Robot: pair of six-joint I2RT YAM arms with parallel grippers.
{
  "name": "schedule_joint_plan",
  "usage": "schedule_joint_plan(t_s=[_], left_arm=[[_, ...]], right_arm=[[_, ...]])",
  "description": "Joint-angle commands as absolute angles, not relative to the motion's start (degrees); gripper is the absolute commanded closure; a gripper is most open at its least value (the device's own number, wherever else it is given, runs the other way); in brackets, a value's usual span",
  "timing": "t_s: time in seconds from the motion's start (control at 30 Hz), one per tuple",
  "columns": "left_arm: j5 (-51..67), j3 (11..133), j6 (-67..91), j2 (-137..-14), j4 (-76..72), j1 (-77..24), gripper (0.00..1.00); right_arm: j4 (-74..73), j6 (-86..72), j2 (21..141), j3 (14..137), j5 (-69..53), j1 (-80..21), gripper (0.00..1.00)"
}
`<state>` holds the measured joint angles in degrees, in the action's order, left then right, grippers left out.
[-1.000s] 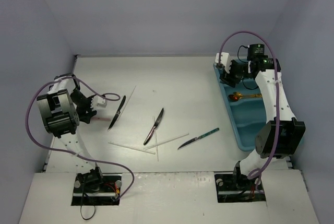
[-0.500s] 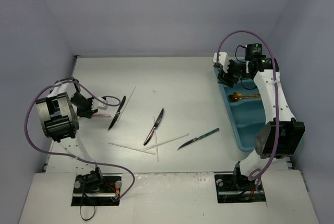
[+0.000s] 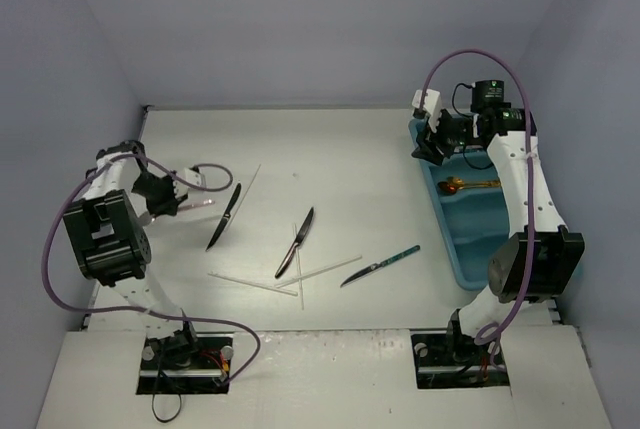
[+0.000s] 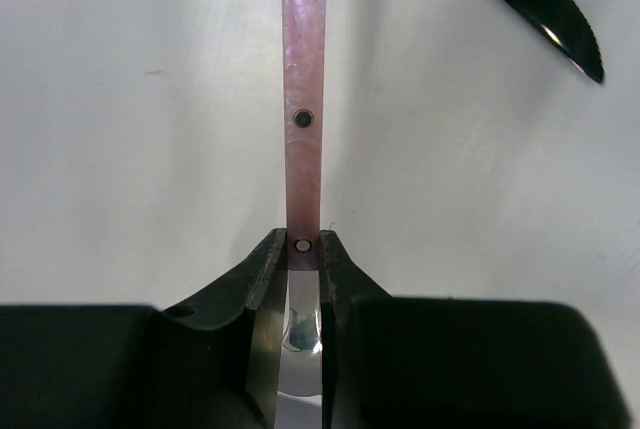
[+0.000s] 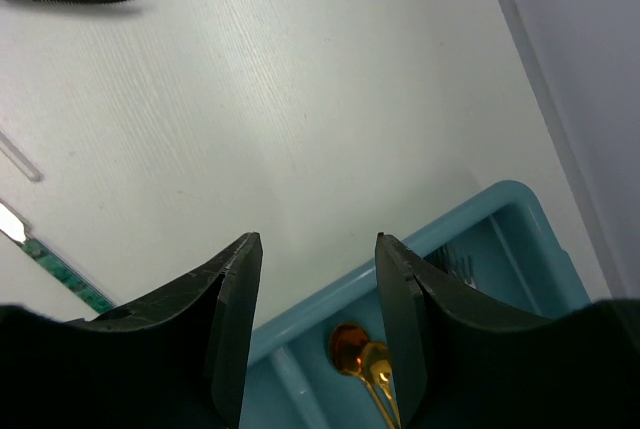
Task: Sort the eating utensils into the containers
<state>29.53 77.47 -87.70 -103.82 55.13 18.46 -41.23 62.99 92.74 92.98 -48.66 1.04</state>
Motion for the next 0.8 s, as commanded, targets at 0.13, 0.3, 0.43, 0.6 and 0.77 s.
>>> schedule_joint_plan(t_s=[0.13, 0.3, 0.43, 0.6, 0.77], left_arm=[[37.62, 88.46, -61.67, -91.98, 56.87, 13.11, 1.00], [33.17, 92.34, -46.44, -91.08, 56.81, 2.65, 1.00], [35.41, 97.20, -32.78, -92.15, 56.69, -2.23, 1.00], [40.96, 97.82, -13.20, -91.29, 50.40, -6.53, 1.00], [44.67, 90.47, 11.33, -86.63, 32.62, -10.02, 1.00]], right_arm=[[-40.34, 54.76, 92.29, 96.11, -57.57, 1.19, 0.54], [-40.22, 54.23, 91.26, 95.68, -59.18, 0.88, 0.54], [-39.63, 53.70, 89.76, 93.91, -60.09, 0.88, 0.55], [-31.61, 41.30, 86.57, 88.37, -63.12, 0.45, 0.57], [-12.55, 14.00, 83.49, 79.85, -63.50, -3.30, 0.57]])
